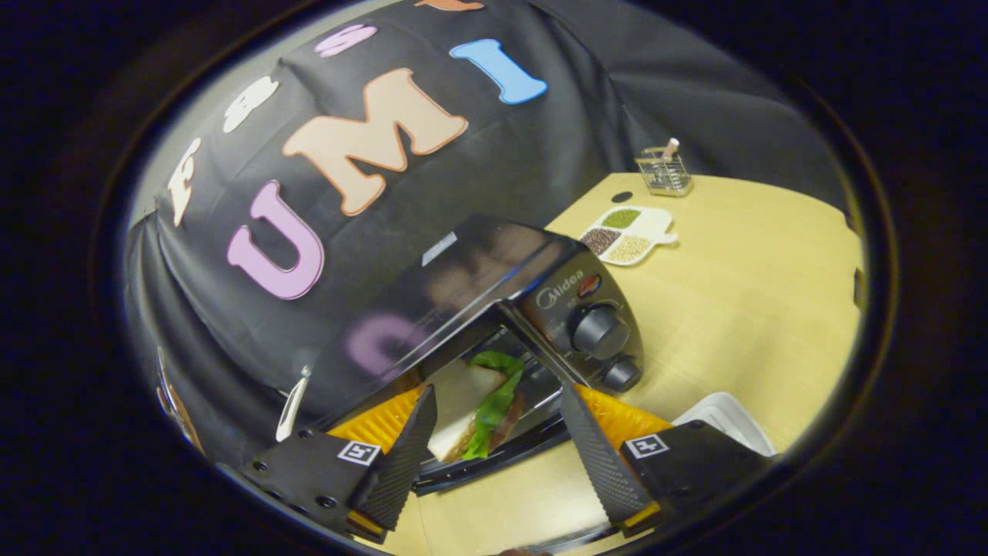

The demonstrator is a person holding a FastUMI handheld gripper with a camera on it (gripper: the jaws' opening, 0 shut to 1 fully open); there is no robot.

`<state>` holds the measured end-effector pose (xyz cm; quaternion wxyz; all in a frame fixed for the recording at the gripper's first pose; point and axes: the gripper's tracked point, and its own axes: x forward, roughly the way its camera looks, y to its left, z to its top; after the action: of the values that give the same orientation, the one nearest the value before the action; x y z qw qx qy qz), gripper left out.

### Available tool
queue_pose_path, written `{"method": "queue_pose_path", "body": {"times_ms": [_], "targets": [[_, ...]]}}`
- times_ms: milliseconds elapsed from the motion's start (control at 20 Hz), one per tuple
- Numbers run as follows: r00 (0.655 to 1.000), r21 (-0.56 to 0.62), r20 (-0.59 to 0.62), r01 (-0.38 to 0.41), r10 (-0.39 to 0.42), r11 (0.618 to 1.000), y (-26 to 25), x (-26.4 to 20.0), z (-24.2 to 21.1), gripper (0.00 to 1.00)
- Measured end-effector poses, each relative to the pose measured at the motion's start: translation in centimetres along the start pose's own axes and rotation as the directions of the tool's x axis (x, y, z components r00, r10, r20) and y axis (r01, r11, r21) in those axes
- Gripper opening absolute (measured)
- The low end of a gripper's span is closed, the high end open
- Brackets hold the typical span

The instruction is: Open the toaster oven, put the food inside, and close the toaster oven door.

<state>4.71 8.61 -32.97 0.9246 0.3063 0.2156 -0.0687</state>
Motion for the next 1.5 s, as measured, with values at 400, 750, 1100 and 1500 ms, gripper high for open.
{"method": "queue_pose_path", "body": {"times_ms": [400, 750, 1100, 1500], "targets": [[0.969, -0.263, -0.243, -0.098, 0.032, 0.96, -0.8, -8.6, -3.8, 1.0], [0.882, -0.362, -0.467, -0.12, -0.069, 0.924, -5.8, -12.2, -11.2, 0.99], [0.831, -0.422, -0.535, -0.103, -0.156, 0.901, -8.8, -10.3, -14.3, 0.99], [0.833, -0.32, -0.547, -0.116, -0.084, 0.94, -8.3, -8.2, -14.7, 0.99]]}}
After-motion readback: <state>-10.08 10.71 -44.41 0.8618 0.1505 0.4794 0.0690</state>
